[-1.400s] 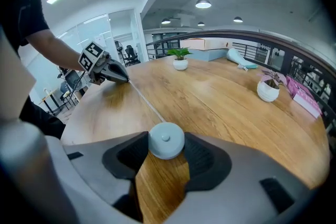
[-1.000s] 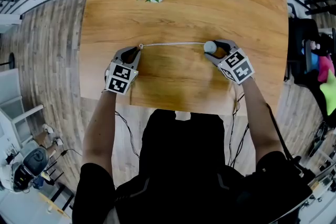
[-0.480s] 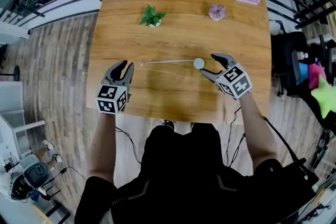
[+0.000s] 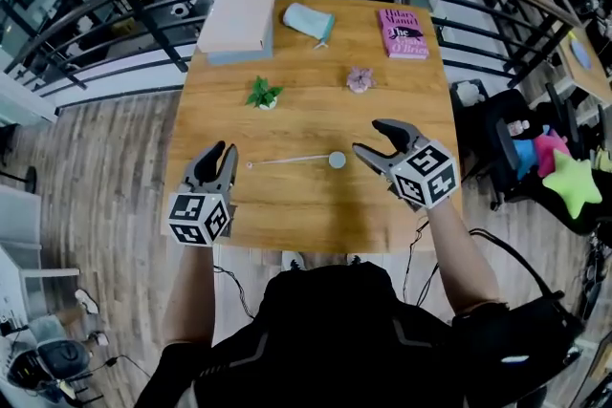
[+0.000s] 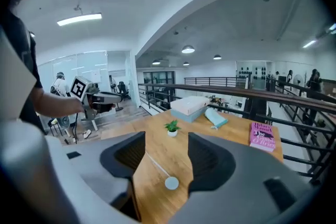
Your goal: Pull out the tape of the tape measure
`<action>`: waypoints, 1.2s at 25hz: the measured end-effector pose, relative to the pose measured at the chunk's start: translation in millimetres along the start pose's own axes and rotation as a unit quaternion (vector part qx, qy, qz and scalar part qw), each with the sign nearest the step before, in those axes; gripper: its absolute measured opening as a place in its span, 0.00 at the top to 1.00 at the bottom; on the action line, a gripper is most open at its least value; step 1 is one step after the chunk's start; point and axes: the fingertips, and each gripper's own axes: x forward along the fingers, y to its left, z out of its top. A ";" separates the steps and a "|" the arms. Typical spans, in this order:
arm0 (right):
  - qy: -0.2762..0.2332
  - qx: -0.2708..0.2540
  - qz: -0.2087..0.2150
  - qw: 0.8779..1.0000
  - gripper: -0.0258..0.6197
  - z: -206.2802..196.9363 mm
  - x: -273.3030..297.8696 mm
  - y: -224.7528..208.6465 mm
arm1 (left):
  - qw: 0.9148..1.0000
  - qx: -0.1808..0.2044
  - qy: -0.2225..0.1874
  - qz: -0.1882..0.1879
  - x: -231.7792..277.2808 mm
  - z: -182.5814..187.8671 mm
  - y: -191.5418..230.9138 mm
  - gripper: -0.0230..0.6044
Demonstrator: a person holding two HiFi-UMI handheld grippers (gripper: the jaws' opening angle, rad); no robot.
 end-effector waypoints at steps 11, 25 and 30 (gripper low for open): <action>-0.110 0.022 -0.054 0.992 0.77 69.6 -74.3 1.5 | 0.997 0.013 -0.075 0.003 -28.2 92.3 -42.4 0.89; -0.139 0.002 -0.095 0.986 0.95 96.9 -105.1 5.6 | 0.996 0.030 -0.087 -0.001 -45.0 117.2 -73.2 0.92; -0.144 0.000 -0.099 0.985 0.95 101.2 -103.5 5.5 | 0.995 0.045 -0.089 0.031 -46.7 118.9 -66.9 0.92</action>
